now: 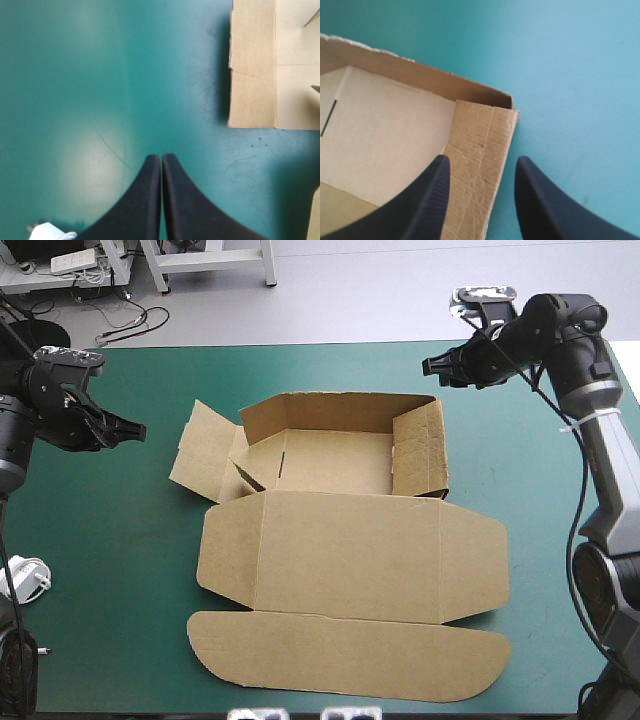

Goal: Fold the box

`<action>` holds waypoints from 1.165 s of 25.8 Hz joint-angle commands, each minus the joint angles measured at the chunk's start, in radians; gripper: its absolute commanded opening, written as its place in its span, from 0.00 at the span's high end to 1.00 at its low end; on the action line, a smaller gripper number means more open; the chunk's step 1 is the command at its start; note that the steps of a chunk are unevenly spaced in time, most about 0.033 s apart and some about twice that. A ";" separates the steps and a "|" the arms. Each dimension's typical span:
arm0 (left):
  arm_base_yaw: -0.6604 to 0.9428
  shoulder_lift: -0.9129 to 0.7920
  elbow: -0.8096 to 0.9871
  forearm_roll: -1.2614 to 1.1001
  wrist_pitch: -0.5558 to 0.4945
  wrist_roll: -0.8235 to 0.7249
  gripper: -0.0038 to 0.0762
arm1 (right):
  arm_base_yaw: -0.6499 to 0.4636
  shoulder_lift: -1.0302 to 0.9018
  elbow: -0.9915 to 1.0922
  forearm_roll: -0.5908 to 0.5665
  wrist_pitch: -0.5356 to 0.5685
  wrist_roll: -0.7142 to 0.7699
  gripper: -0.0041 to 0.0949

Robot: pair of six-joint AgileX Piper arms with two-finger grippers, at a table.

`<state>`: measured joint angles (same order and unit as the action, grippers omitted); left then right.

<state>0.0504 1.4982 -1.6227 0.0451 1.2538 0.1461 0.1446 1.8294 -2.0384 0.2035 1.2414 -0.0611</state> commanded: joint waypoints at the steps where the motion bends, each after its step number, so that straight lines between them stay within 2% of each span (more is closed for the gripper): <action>1: 0.001 -0.042 -0.024 0.003 0.028 0.001 0.96 | -0.003 -0.103 -0.020 -0.023 0.010 0.061 0.56; 5: 0.001 -0.042 -0.024 -0.001 0.036 0.001 0.96 | -0.003 -0.169 0.175 -0.016 0.010 0.094 0.56; 9: 0.001 -0.042 -0.024 -0.005 0.032 0.001 0.96 | -0.003 -0.112 0.311 0.065 -0.023 0.077 0.56; 16: 0.001 -0.042 -0.024 -0.005 0.025 0.001 0.96 | -0.003 0.021 0.311 0.131 -0.053 0.000 0.56; 21: 0.001 -0.042 -0.024 -0.014 0.025 0.001 0.96 | -0.003 0.082 0.311 0.182 -0.128 -0.081 0.57; 23: 0.001 -0.042 -0.024 -0.014 0.025 0.001 0.96 | -0.003 0.096 0.311 0.205 -0.155 -0.103 0.66; 26: 0.001 -0.034 -0.024 -0.012 0.009 0.001 0.96 | -0.003 0.103 0.308 0.211 -0.167 -0.111 0.97; 30: 0.021 -0.010 -0.024 -0.025 -0.052 -0.010 0.96 | -0.007 0.097 0.287 0.215 -0.120 -0.109 0.96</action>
<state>0.0537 1.5066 -1.6227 0.0347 1.2525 0.1461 0.1436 1.9822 -1.7076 0.3765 1.1020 -0.1500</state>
